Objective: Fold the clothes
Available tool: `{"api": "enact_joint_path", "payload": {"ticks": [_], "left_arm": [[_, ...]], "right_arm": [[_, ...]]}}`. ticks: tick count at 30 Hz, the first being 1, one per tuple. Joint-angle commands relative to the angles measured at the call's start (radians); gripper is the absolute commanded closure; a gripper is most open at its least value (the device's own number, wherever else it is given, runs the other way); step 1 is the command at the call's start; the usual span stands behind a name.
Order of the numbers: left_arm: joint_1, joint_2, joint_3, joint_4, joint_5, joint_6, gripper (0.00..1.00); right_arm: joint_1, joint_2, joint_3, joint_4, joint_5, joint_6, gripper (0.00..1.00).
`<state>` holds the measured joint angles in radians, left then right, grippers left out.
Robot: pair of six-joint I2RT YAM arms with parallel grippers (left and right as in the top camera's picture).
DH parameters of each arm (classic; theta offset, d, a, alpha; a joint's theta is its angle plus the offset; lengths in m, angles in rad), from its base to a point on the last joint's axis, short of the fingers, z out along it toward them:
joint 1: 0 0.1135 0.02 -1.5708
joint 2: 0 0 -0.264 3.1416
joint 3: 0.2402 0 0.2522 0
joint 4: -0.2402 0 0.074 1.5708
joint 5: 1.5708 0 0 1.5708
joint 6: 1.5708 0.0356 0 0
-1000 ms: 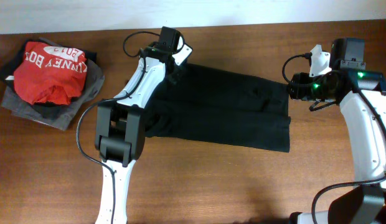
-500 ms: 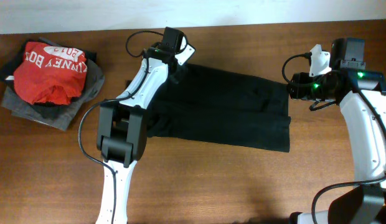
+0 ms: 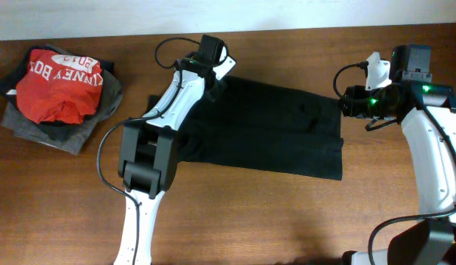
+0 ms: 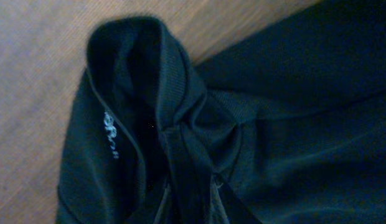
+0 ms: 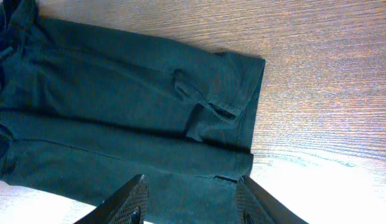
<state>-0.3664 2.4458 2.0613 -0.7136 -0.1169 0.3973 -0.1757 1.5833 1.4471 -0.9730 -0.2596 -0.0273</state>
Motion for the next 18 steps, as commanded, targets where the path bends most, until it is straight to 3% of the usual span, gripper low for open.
{"api": "enact_joint_path", "payload": {"ticks": [1,2,5,12,18], "left_arm": [[0.003,0.047,0.019,-0.009,-0.046,0.001,0.80],[0.003,0.049,0.019,-0.008,-0.047,0.001,0.81],[0.005,0.048,0.022,0.010,-0.106,-0.051,1.00],[0.029,0.048,0.170,-0.149,-0.127,-0.164,1.00],[0.037,0.048,0.340,-0.322,-0.123,-0.173,1.00]], "right_arm": [[0.000,-0.004,0.017,0.005,0.009,-0.003,0.49],[0.000,-0.004,0.017,0.006,0.009,-0.003,0.50],[0.000,0.007,0.017,0.008,0.008,-0.003,0.49],[0.006,0.053,0.017,0.012,0.006,-0.003,0.50],[0.019,0.128,0.017,0.034,0.006,-0.003,0.50]]}}
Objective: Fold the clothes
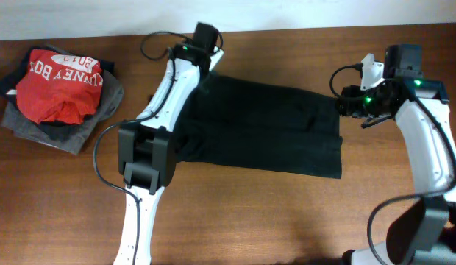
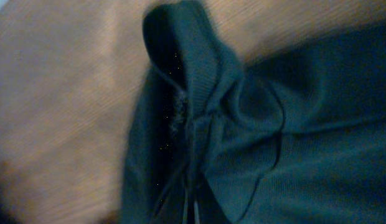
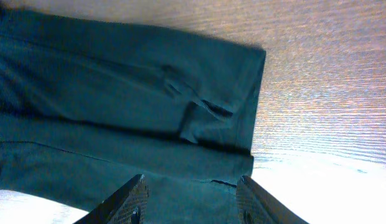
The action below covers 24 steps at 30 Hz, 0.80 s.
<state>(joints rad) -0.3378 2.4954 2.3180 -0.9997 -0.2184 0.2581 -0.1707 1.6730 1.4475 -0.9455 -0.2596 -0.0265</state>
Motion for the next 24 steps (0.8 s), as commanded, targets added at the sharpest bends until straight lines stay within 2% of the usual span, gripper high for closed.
{"api": "enact_joint_path", "payload": {"ticks": [1,8,24], "left_arm": [[0.008,-0.001,0.096,-0.047,-0.022,-0.034,1.00],[0.006,-0.001,0.110,-0.057,0.002,-0.034,1.00],[0.006,-0.001,0.110,-0.049,0.019,-0.033,0.99]], "right_arm": [[0.015,0.053,0.017,0.010,0.006,-0.003,0.50],[0.014,0.179,0.017,0.048,0.006,-0.003,0.50],[0.031,0.395,0.017,0.275,0.002,0.027,0.47]]}}
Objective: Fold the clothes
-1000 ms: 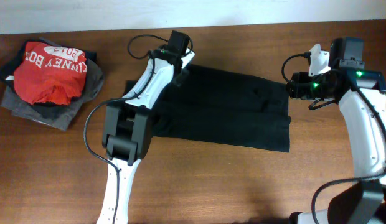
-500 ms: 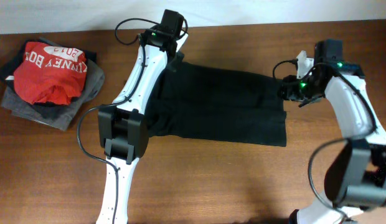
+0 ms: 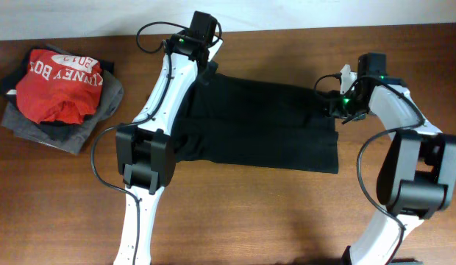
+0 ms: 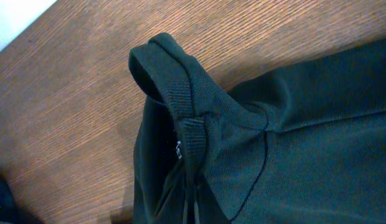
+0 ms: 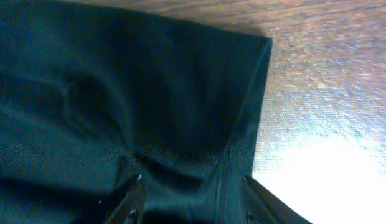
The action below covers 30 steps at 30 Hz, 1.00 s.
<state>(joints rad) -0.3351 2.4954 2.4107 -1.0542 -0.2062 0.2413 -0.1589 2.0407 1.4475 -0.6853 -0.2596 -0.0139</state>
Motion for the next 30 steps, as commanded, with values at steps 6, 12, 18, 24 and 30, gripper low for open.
{"api": "enact_joint_path", "payload": {"ticks": [6,12,18,24,30], "left_arm": [[0.003,-0.001,0.017,0.005,0.007,-0.016,0.98],[0.004,-0.001,0.017,0.005,0.006,-0.016,0.98],[0.005,-0.001,0.023,0.017,-0.057,-0.016,0.98],[0.004,-0.001,0.058,0.013,-0.086,-0.017,0.98],[0.005,-0.001,0.089,0.004,-0.087,-0.016,0.99]], "right_arm": [[0.050,0.077,0.017,0.070,0.002,0.022,0.50],[0.069,0.093,0.017,0.095,0.009,0.022,0.74],[0.046,0.086,0.056,0.053,0.009,0.021,0.83],[0.018,0.075,0.188,-0.085,0.009,0.017,0.96],[0.005,0.075,0.286,-0.195,0.010,-0.005,0.96]]}}
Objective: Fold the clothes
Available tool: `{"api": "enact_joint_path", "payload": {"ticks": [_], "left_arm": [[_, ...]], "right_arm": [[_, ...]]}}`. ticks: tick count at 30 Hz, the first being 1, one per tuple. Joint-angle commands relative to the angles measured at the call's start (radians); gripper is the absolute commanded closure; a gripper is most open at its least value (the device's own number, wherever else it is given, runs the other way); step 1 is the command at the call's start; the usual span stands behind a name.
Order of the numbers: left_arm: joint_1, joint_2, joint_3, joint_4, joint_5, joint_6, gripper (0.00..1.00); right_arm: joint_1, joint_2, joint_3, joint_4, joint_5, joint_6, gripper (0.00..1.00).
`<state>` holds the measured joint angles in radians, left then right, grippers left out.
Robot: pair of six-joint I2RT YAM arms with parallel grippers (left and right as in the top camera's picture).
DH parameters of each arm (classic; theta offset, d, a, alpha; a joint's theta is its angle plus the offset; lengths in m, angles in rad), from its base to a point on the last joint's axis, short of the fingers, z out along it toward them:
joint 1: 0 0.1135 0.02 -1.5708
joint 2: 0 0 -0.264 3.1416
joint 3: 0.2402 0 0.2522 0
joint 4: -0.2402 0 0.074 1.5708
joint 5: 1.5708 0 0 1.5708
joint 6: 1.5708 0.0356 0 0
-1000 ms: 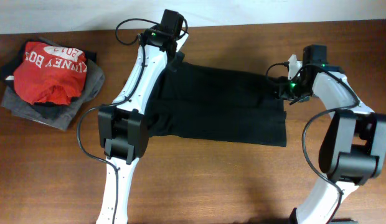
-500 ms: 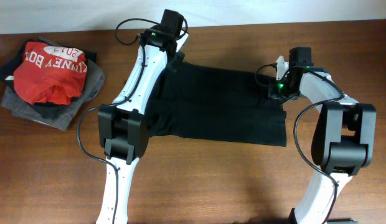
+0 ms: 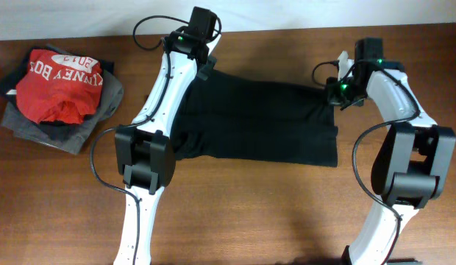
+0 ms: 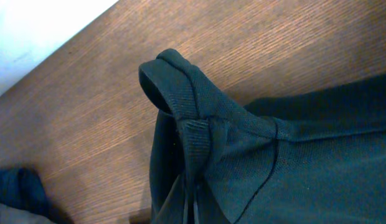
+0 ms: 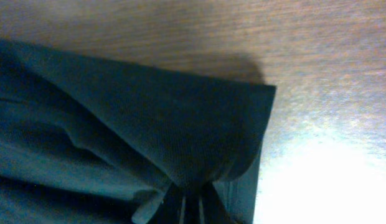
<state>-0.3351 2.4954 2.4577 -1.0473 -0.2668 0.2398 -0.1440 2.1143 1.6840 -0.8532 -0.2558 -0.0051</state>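
A black garment (image 3: 257, 121) lies spread flat across the middle of the brown table (image 3: 235, 221). My left gripper (image 3: 204, 70) is at its far left corner, shut on the ribbed waistband (image 4: 180, 93), which stands up in a fold in the left wrist view. Only a little of that gripper (image 4: 194, 208) shows at the bottom edge there. My right gripper (image 3: 337, 94) is at the far right corner, shut on the hem. In the right wrist view the cloth (image 5: 180, 137) bunches into that gripper (image 5: 192, 208).
A pile of clothes sits at the far left of the table: a red printed shirt (image 3: 60, 85) on top of grey and dark pieces (image 3: 37, 129). The white wall (image 3: 287, 13) runs along the table's back edge.
My right gripper was open over the garment's far right corner and is now shut on it. My left gripper still holds the waistband, slightly farther back.
At first my left gripper held the waistband corner and my right gripper was open off the garment's right edge. The left gripper then stood nearer the back edge. The right gripper came over the far right corner, still open, and now grips it.
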Motion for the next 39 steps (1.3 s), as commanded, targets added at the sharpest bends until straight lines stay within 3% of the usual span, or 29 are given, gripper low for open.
{"api": "enact_joint_path", "payload": {"ticks": [1,5,10,12,14,18,20,21,22,26,30,34,39], "left_arm": [[0.005,-0.001,0.048,-0.005,-0.026,-0.015,0.99],[0.005,-0.001,0.063,-0.002,-0.026,-0.014,0.99],[0.004,-0.001,0.063,-0.002,-0.026,-0.015,0.86],[0.004,-0.001,0.063,-0.002,-0.026,-0.015,0.82],[0.004,-0.001,0.063,-0.003,-0.025,-0.015,0.82],[0.004,-0.001,0.062,-0.007,-0.024,-0.015,0.94],[0.004,-0.001,0.062,-0.008,-0.005,-0.015,0.92],[0.004,-0.001,0.062,-0.008,0.010,-0.015,0.88],[0.005,-0.001,0.062,-0.007,0.024,-0.015,0.85],[0.014,0.022,0.062,0.031,0.073,0.001,0.75],[0.036,0.064,0.062,0.068,0.096,0.035,0.55],[0.073,0.093,0.062,0.077,0.180,0.050,0.42],[0.108,0.113,0.062,0.075,0.275,0.072,0.39]], "right_arm": [[-0.011,0.001,0.058,-0.037,0.005,-0.014,0.96],[-0.016,0.001,0.079,-0.066,0.005,-0.014,0.96],[-0.015,0.002,0.080,-0.074,0.005,-0.017,0.96],[-0.015,0.002,0.080,-0.075,0.005,-0.017,0.88],[-0.015,0.002,0.080,-0.076,0.005,-0.017,0.86],[-0.015,0.002,0.080,-0.075,0.005,-0.017,0.96],[-0.014,0.002,0.080,-0.075,0.005,-0.017,0.96],[-0.013,0.002,0.080,-0.074,0.005,-0.017,0.94],[-0.013,0.002,0.080,-0.074,0.005,-0.017,0.83],[-0.013,0.002,0.079,-0.076,0.005,-0.018,0.74],[-0.013,0.002,0.079,-0.082,0.005,-0.018,0.73],[-0.013,0.002,0.079,-0.087,0.005,-0.018,0.72],[-0.013,0.002,0.079,-0.086,0.005,-0.026,0.72]]}}
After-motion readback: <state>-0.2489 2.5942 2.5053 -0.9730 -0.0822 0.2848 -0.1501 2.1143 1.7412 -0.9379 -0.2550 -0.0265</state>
